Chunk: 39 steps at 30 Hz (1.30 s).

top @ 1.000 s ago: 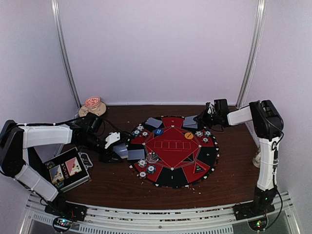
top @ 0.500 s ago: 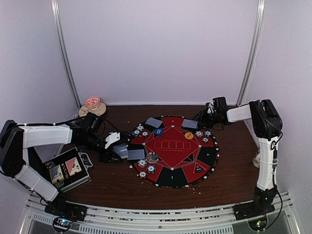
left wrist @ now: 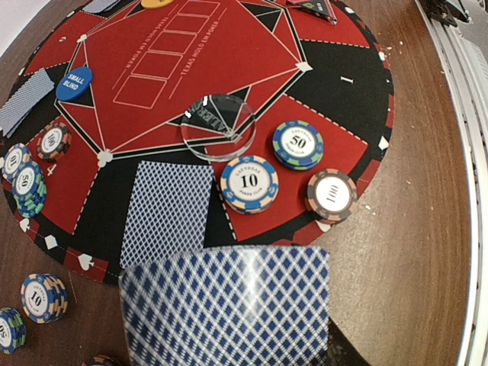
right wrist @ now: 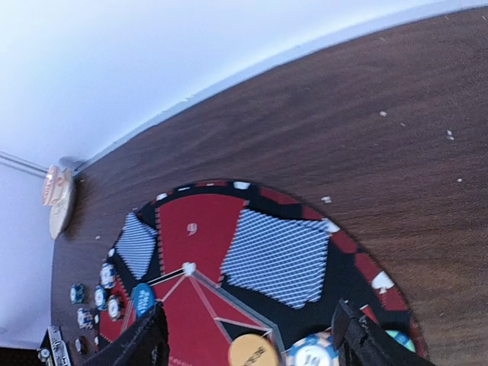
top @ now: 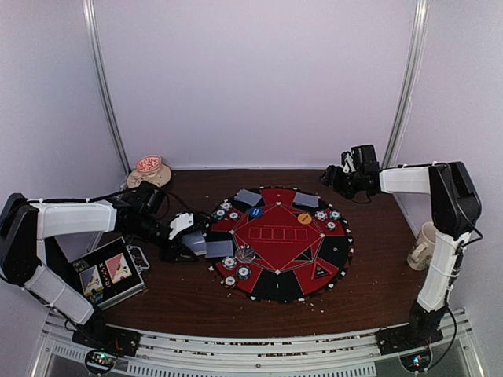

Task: Distribute texas hold em gaming equipment
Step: Distribute the poker card in the big blind area, then pick up the poker card from the face-down deck piles.

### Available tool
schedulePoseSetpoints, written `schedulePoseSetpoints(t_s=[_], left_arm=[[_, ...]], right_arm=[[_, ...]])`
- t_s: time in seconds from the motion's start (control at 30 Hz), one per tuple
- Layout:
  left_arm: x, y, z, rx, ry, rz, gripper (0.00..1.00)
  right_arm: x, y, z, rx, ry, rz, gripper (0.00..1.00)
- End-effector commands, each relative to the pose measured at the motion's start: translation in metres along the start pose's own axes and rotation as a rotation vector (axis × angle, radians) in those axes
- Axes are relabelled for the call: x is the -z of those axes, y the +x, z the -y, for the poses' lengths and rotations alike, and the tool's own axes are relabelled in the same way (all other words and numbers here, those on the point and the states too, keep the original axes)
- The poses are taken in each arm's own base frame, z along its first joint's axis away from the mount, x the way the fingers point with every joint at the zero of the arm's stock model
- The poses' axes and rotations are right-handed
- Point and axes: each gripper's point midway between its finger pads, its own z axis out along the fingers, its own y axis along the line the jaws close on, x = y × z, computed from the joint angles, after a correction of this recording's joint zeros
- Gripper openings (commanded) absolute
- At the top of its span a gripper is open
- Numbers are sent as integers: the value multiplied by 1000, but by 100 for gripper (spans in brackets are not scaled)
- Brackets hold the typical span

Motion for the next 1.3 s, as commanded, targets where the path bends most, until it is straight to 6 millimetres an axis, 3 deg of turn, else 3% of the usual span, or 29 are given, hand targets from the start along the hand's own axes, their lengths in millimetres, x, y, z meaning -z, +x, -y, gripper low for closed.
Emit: schedulePoseSetpoints(t_s=[0.0,0.13,0.37,0.6,0.8,1.27], left_arm=[[0,-4,-1,-18,0,18,45],[1,-5,-2,-20,-4,21,45],[3,-6,-1,-22,-8,23,45],[4,-7,-1,-25,-10,27,45],[4,-7,0,-25,-7,28,45],[3,-7,0,-25,-2,29,45]], right_arm=[[26,28,-80,122,-178,39,76],[40,89,-147,187,-378,-22,77],[50,194,-240,255,-630,-179,77],[38,271,-291,313,-709,-297,77],[23,301,-311,323,-720,-338,77],[-13,316,-320,296,-675,-349,75]])
